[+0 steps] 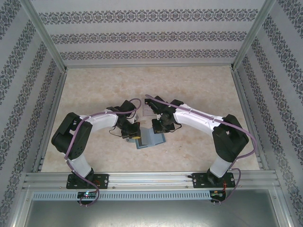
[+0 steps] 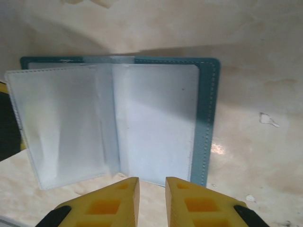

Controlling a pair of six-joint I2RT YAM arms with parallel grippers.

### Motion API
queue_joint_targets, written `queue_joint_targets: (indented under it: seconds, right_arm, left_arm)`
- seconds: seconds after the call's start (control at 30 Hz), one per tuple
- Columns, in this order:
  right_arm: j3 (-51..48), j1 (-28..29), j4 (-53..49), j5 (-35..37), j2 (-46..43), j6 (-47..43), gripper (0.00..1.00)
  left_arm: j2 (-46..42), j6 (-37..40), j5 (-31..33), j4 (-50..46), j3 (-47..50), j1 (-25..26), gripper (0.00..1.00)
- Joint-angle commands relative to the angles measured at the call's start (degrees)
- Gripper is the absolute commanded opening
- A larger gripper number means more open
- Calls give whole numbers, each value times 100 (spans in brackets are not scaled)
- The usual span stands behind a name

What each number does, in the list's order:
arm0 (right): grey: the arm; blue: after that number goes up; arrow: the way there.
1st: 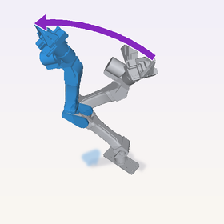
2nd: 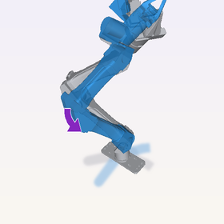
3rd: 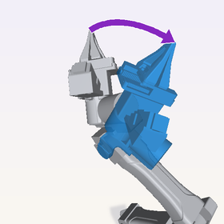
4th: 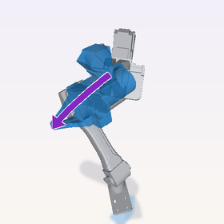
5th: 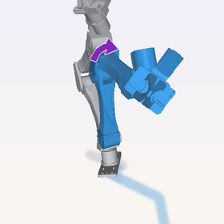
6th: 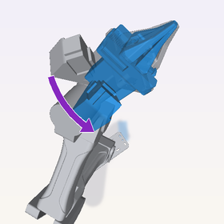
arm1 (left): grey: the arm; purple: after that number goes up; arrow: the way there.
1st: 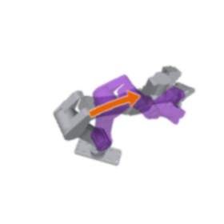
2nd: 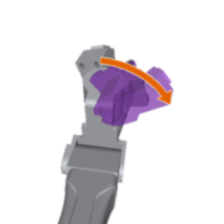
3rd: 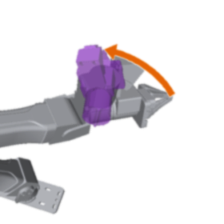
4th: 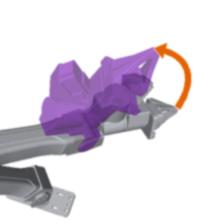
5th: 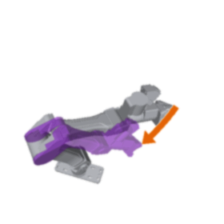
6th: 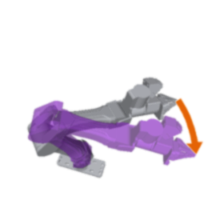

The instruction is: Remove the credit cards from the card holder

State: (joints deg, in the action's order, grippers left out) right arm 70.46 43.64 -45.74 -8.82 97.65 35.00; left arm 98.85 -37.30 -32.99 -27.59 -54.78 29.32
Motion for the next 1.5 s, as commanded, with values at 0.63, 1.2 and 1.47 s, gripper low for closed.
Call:
queue_joint_targets:
  seconds: [0.63, 1.2, 1.47]
  right_arm:
    - [-548, -224, 667, -487, -834, 506, 19]
    - [-1029, -281, 1558, -1249, -447, 752, 15]
    - [-1377, -277, 2145, -1492, -35, 935, 13]
  left_arm:
    - [737, -142, -388, 134, -929, 544, 4]
    - [952, -202, -345, 182, -1003, 581, 20]
    - [921, -234, -288, 159, -1000, 577, 22]
